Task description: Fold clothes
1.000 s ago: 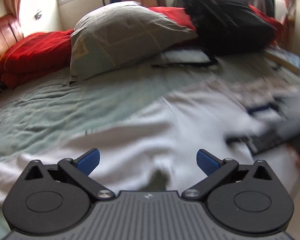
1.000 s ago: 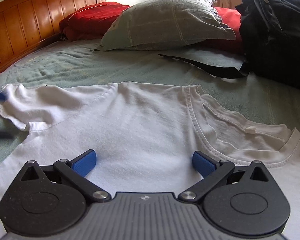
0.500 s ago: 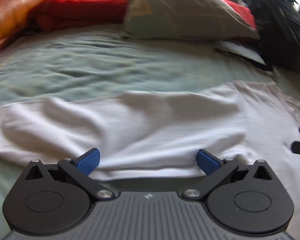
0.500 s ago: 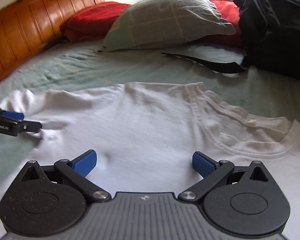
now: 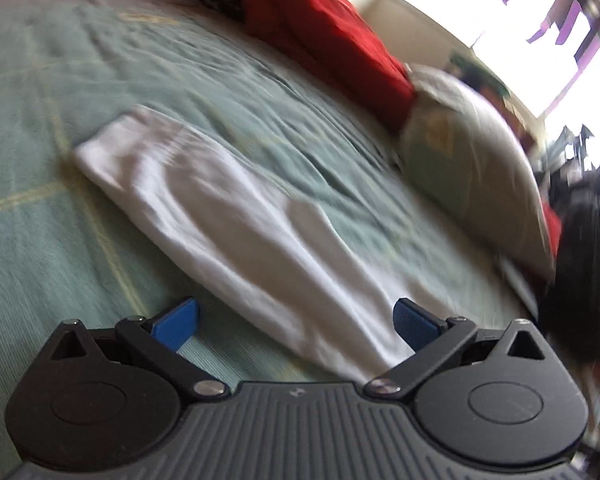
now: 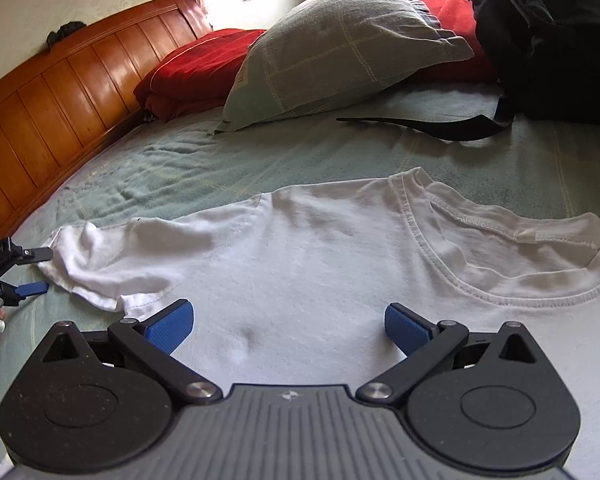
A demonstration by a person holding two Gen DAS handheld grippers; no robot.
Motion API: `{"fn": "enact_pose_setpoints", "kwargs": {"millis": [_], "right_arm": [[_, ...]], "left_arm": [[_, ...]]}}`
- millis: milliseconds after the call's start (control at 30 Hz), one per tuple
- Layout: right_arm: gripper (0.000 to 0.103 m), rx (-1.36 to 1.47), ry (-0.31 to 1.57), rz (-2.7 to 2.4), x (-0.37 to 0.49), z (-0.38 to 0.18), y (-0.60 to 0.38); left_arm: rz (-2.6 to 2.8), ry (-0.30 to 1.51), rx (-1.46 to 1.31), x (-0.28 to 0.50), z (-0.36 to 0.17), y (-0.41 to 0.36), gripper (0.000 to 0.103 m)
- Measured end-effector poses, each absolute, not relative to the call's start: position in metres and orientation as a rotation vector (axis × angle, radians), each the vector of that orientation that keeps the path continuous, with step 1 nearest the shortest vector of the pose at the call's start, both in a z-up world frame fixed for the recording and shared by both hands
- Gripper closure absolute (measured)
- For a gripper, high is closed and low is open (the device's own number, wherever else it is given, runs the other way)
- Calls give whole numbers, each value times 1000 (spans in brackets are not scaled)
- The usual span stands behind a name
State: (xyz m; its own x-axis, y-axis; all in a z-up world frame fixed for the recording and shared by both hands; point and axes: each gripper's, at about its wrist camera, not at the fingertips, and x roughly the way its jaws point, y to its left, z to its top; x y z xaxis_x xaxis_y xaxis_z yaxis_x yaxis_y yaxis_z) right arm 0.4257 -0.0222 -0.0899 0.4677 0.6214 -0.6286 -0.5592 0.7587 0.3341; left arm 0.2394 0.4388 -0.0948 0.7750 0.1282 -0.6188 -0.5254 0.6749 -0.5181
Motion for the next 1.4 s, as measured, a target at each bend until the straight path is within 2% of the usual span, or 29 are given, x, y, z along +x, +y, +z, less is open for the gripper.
{"fn": "enact_pose_setpoints", "kwargs": {"millis": [133,300,467,567,633,667,733,800,900,1267,1367,1400], "right_arm": [[0,95,802,715,427,-92,-23],[0,95,793,706,428,-94,-23],[0,104,787,702,429,-95,-24],[0,111,786,699,430,-96,-25],[0,121,785,694,430,-96,-26],[0,126,784,691,431,-96,-27],[0,136,783,688,432,-97,-28],[0,144,783,684,432,-97,-29],[0,146,780,681,432,-97,-29],[0,171,781,683,433,-96,-31],[0,164,780,683,432,-96,-31],[0,164,779,683,432,-96,-31]], "left_arm": [[412,482,-847,236,-103,475,1],[455,420,-846,244,-107,501,1],[525,380,-856,249,-106,513,8],[576,402,-825,250,-102,507,25],[606,409,-816,247,-102,506,43],[623,410,-817,245,-102,506,47],[657,415,-816,242,-103,507,70],[699,448,-780,244,-100,507,84],[740,491,-727,245,-92,503,91],[776,550,-646,227,-67,496,95],[787,582,-674,220,-68,501,90],[790,594,-685,218,-68,503,83]]}}
